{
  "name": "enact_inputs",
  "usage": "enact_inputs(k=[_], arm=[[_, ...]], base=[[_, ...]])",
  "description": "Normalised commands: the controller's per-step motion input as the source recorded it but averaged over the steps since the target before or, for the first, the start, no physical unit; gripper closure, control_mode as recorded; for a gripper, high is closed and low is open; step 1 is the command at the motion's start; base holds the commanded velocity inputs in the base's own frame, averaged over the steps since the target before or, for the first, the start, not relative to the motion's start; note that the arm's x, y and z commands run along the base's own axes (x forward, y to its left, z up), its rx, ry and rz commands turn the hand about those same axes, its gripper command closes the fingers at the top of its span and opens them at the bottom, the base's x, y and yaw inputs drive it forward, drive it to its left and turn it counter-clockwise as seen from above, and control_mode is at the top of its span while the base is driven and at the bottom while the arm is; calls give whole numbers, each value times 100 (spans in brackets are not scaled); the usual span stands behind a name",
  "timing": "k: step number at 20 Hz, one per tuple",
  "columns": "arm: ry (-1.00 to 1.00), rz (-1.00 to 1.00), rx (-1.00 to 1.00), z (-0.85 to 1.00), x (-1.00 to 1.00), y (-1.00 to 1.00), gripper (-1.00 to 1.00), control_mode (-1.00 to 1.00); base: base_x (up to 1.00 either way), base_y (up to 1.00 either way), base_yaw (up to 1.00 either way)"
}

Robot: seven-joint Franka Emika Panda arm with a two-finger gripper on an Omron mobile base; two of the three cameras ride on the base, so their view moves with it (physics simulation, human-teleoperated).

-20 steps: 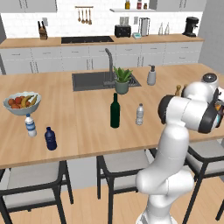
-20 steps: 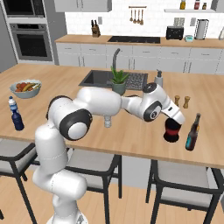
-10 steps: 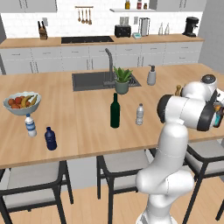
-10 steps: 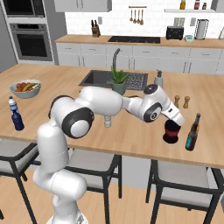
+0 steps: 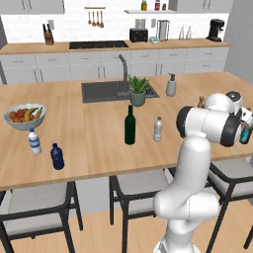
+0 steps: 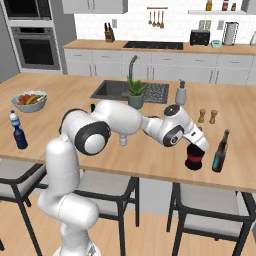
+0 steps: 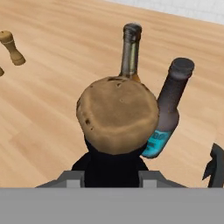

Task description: Move the plastic bottles in the middle to the plastics group, and the glass bottles in the middle to the glass group.

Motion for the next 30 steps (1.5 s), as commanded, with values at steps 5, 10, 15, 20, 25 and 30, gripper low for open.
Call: enact_inputs(k=[5,10,15,20,25,30], arm=[[0,0,0,-4,20,-10,100,-100],[0,0,0,0,44,-32,100,-100],[0,0,0,0,24,-19,100,-100],[0,0,0,-25,0,0,100,-100],[0,0,0,-51,0,0,100,-100],[0,0,0,-13,0,0,100,-100]], base=[[0,0,0],[0,0,0],[0,0,0],[0,0,0],[0,0,0],[0,0,0]])
